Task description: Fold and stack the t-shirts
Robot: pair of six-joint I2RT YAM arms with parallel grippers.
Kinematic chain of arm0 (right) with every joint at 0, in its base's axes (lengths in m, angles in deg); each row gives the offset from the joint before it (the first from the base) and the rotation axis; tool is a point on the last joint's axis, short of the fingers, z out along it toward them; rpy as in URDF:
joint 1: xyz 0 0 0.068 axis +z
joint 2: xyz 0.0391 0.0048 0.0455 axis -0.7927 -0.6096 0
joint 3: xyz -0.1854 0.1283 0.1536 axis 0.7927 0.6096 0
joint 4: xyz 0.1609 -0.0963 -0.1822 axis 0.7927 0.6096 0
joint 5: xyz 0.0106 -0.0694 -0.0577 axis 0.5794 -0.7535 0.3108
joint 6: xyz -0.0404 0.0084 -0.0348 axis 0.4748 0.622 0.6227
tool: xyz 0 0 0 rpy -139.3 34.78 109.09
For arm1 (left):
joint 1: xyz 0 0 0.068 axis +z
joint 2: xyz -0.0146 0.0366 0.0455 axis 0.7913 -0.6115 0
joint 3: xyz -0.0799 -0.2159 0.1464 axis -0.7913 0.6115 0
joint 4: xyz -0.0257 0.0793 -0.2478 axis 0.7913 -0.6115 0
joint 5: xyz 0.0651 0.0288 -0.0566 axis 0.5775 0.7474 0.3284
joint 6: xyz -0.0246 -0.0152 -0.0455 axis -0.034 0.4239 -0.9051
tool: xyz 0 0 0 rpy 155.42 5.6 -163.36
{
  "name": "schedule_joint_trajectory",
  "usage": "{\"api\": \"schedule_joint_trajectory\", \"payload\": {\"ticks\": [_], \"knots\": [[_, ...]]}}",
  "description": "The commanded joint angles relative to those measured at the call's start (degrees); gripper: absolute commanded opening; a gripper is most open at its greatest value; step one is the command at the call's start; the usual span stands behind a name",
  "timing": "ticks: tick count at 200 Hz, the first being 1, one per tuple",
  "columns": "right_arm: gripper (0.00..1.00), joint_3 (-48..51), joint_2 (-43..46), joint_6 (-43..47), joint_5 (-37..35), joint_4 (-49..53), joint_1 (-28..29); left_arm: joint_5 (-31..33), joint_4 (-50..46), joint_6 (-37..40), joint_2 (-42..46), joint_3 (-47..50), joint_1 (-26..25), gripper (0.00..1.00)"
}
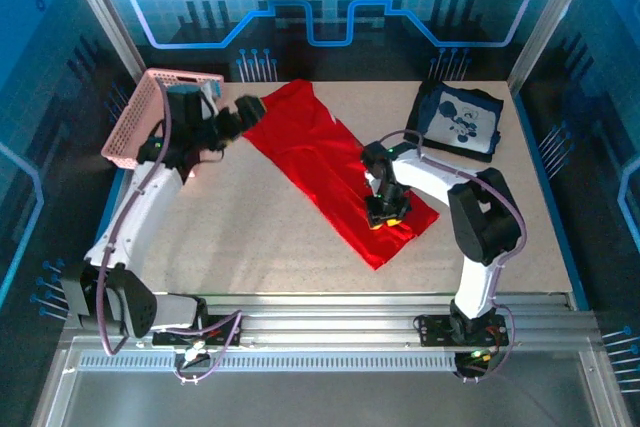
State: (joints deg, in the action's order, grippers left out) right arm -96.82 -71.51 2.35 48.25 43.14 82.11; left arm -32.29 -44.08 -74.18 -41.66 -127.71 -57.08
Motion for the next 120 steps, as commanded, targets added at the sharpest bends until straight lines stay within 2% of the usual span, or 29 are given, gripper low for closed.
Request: {"api": "schedule_joint_trajectory", "payload": {"ticks": [1,45,82,120], "knots": [[0.38,1.7,-2.3,-5.0,1.0,-3.1,4.5,4.0,-5.0,3.0,5.7,5.2,0.0,0.99],[0.38,-2.4,-8.1,-9.6,5.6,-3.6,13.9,9.7,-12.5,6.1,14.8,10.5,1.3,0.99],[0.38,-9.8,-13.2,-11.2,10.2,-3.8,19.4,11.0,-15.9,6.9,19.7,12.8,3.5,0.99],[0.38,-25.4,-22.6,-13.5,17.5,-3.0,22.6,11.2,-18.1,7.1,21.8,14.9,4.8,0.99]]}}
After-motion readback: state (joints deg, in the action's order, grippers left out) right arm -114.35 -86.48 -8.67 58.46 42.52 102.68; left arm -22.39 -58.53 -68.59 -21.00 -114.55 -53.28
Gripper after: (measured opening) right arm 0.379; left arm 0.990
